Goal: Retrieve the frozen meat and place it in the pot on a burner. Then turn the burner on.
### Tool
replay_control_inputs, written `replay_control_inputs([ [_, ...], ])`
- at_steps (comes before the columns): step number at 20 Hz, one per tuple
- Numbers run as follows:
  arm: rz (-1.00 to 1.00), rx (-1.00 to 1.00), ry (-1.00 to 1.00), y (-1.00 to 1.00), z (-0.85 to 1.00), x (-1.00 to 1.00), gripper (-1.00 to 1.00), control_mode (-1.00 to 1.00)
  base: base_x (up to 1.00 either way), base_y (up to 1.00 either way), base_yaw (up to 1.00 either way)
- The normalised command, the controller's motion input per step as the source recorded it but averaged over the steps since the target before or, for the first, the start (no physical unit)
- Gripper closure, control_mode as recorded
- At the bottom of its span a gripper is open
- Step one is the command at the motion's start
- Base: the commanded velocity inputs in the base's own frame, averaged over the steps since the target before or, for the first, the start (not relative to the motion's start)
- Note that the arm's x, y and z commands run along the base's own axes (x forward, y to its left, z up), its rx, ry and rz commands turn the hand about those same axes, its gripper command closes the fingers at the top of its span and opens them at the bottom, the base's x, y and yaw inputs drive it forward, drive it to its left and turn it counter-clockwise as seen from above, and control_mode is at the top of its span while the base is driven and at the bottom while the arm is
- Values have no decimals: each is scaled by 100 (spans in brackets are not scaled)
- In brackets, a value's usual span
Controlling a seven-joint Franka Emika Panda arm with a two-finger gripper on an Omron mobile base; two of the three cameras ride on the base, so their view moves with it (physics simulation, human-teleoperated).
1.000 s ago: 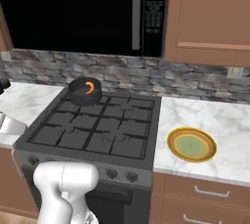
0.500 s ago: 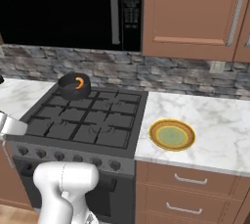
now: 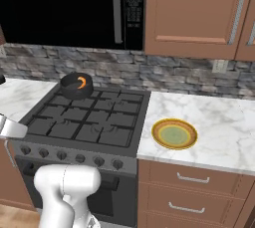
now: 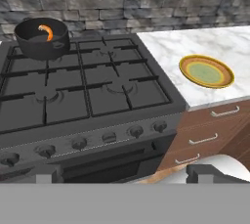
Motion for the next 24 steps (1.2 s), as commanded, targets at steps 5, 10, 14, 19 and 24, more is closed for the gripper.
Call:
replay_control_inputs([
  [5, 0, 0, 0, 0, -5, 0, -100, -100, 0, 0, 0],
  [10, 16, 5, 0, 42, -71, -9, -100, -100, 0, 0, 0],
  [14, 23, 10, -5, 62, -93, -3, -100, -100, 0, 0, 0],
  [19, 30, 10, -13, 37, -91, -6, -100, -100, 0, 0, 0],
  [24, 43, -6, -63, 13, -100, 0, -100, -100, 0, 0, 0],
])
